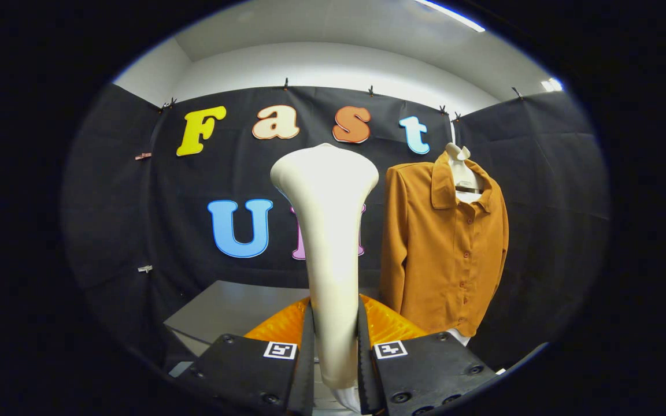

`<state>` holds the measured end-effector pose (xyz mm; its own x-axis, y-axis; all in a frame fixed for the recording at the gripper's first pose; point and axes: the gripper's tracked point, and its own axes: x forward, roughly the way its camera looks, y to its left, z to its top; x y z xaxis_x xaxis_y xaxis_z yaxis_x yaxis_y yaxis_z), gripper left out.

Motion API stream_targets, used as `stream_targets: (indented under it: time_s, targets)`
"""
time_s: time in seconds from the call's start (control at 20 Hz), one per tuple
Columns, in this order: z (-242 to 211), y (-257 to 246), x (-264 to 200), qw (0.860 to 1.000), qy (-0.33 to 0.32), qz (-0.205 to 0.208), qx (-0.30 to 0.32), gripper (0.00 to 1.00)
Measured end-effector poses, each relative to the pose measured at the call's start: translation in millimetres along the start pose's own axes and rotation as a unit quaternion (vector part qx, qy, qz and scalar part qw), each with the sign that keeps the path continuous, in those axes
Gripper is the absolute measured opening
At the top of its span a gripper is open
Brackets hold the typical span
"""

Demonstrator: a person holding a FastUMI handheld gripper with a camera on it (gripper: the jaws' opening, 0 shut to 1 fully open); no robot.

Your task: Iron the clothes twice with a garment steamer, once on the left side and once on the right side.

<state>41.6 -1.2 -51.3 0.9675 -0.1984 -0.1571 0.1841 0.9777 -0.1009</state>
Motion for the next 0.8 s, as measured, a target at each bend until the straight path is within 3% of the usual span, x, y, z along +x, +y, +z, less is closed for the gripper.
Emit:
stream_targets:
  time_s: [0.8]
  targets:
    - [6.1,18.0,-10.5,1.000,-0.007,0.002,-0.004,0.34]
